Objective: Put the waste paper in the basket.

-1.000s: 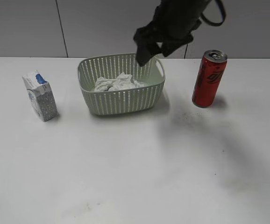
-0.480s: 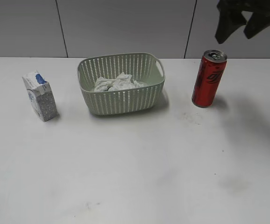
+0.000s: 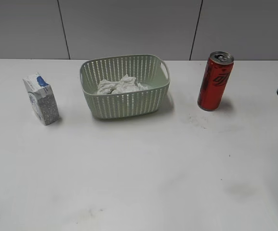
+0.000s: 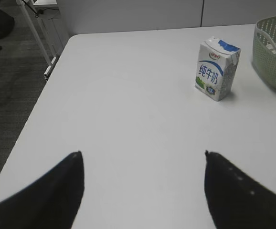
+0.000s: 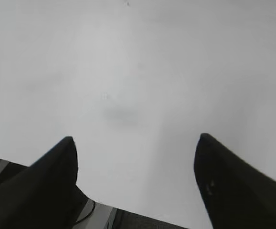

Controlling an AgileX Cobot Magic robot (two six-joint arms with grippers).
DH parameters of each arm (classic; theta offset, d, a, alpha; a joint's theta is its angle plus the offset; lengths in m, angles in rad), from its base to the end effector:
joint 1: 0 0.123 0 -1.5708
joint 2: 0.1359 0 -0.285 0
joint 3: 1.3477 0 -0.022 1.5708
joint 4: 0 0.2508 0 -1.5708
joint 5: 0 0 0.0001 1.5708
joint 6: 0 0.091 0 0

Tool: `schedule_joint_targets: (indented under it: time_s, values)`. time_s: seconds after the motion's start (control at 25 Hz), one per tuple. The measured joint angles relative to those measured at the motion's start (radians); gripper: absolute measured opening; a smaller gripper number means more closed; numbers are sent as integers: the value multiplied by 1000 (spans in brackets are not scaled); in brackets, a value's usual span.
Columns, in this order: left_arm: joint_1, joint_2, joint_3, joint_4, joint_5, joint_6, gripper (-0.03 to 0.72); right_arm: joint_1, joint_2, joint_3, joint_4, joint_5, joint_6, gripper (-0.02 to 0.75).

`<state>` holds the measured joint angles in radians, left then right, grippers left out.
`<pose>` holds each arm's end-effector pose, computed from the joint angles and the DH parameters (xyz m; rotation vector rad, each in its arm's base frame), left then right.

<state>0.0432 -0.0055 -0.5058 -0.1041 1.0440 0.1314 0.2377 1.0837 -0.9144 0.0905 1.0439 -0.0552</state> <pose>-0.0056 -0.0084 0.2806 0.0931 2.0099 -0.0127 0.1857 0.0523 0.3101 -0.3570 2.6779 0.1748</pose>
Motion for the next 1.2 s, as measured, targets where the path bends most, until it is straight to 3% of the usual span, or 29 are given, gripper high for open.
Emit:
schedule_joint_targets:
  time_s: [0.16, 0.44, 0.88, 1.2]
  values:
    - [0, 0, 0, 0, 0, 0, 578, 0, -217, 214, 0, -87, 1, 572]
    - [0, 0, 0, 0, 0, 0, 563, 0, -575, 452, 0, -127, 3, 572]
    - [0, 0, 0, 0, 0, 0, 559, 0, -956, 472, 0, -93, 3, 571]
    - [0, 0, 0, 0, 0, 0, 559, 0, -1088, 472, 1, -106, 3, 571]
